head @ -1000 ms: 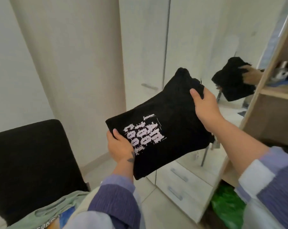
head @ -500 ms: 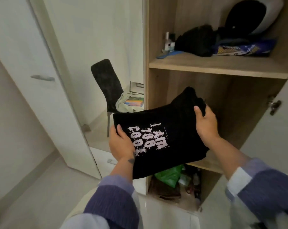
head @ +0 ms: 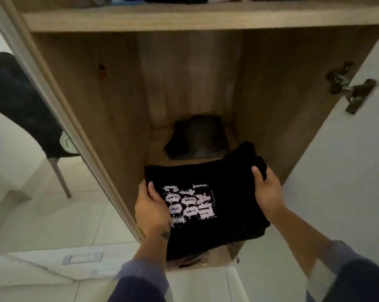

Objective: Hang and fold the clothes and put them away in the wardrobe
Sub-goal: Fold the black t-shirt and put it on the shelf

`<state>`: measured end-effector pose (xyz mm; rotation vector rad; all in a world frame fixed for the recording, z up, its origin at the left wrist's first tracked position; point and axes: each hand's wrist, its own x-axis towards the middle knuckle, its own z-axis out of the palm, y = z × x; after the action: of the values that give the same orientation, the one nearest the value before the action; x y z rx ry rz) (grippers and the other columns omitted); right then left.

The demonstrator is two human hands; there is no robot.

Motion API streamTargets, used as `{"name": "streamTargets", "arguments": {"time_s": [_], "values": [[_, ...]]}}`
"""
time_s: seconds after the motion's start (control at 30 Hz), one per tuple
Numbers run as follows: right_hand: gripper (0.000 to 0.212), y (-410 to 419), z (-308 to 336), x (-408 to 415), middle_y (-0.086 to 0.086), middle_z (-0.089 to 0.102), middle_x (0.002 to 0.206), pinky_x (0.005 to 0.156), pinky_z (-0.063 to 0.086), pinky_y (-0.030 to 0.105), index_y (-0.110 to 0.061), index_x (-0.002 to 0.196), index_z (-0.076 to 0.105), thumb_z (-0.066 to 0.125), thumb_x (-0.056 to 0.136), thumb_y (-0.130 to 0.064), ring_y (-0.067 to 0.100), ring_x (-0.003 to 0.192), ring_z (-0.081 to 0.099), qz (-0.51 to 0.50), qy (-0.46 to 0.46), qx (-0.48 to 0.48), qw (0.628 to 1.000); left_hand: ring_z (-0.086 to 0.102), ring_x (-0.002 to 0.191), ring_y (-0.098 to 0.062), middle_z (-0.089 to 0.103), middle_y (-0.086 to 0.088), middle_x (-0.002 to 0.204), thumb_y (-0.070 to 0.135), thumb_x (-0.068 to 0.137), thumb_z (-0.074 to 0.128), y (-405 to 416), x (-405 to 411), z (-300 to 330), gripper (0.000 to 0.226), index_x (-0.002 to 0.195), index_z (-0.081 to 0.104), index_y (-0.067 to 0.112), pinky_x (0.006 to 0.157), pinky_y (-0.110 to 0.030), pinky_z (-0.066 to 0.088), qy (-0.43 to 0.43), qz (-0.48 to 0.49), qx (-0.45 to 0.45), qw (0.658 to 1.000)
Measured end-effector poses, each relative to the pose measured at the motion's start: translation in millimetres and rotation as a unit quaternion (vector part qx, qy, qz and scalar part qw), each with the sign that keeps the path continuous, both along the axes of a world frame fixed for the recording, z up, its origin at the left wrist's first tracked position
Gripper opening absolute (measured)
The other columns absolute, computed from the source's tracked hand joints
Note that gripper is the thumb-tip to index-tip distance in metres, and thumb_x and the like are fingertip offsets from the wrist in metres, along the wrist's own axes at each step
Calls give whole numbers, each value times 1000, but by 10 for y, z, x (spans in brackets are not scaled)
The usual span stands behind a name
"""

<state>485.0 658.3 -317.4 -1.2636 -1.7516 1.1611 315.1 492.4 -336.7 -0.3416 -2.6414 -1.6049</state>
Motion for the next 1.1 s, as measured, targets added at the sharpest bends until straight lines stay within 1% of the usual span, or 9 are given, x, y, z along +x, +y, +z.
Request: {"name": "streamTargets", "arguments": {"time_s": [0.1,0.23,0.4,0.57,0.7,0.77,0.83,0.93,1.1], "values": [[48,282,-384,-211,6,48,141,111,32,36,-16,141,41,38,100,-39,26,132,42,-14,-7,-9,1000,61,96,-38,66,-16,108,36,101,31,264,-321,-347,38,129,50,19,75,-37,49,9,-31,4,999],[45,582,-825,-485,7,50,139,106,33,31,-15,141,41,37,100,-35,26,130,44,-24,-13,-18,999,61,92,-37,67,-17,104,31,102,33,586,-669,-706,35,127,52,17,67,-32,42,47,-54,-14,997],[44,849,-1274,-708,8,52,137,103,36,32,-14,141,42,36,101,-32,26,129,46,-37,-49,29,998,60,91,-41,66,-21,101,29,102,33,874,-1018,-1063,34,126,53,17,67,-38,44,83,-60,-45,994],[43,961,-1473,-811,21,58,123,89,45,43,-19,141,39,32,101,-36,40,111,54,-67,-191,101,974,59,94,-38,65,-20,103,27,102,31,995,-1239,-1242,33,123,54,15,69,-31,38,75,-64,-70,993],[36,1003,-1562,-858,24,61,108,69,40,36,-13,129,45,34,101,-33,41,97,58,-52,-290,99,950,58,95,-40,63,-22,105,28,102,30,965,-1274,-1343,32,121,50,12,69,-34,39,49,-79,-141,986],[41,1027,-1521,-876,24,56,119,74,40,38,-11,132,42,34,100,-35,41,106,54,-52,-316,74,944,54,105,-40,56,-23,117,27,101,31,963,-1223,-1312,35,131,42,10,77,-41,43,40,-86,-182,979],[49,993,-1413,-872,22,45,134,89,40,44,-12,141,33,33,99,-39,40,120,44,-58,-371,74,924,44,120,-40,42,-22,134,27,98,38,955,-1162,-1225,47,141,29,10,91,-47,41,47,-102,-229,967],[51,771,-1173,-792,19,37,138,97,34,46,-18,144,29,32,98,-42,37,125,33,-68,-437,132,887,29,135,-34,23,-13,151,32,95,41,837,-990,-1039,61,148,17,15,101,-49,36,63,-140,-295,943],[47,207,-791,-712,15,32,143,102,30,45,-20,139,38,29,98,-42,33,130,28,49,-498,167,850,22,142,-27,22,-7,155,31,94,43,416,-577,-735,61,148,21,15,111,-48,28,71,-182,-348,917]]}}
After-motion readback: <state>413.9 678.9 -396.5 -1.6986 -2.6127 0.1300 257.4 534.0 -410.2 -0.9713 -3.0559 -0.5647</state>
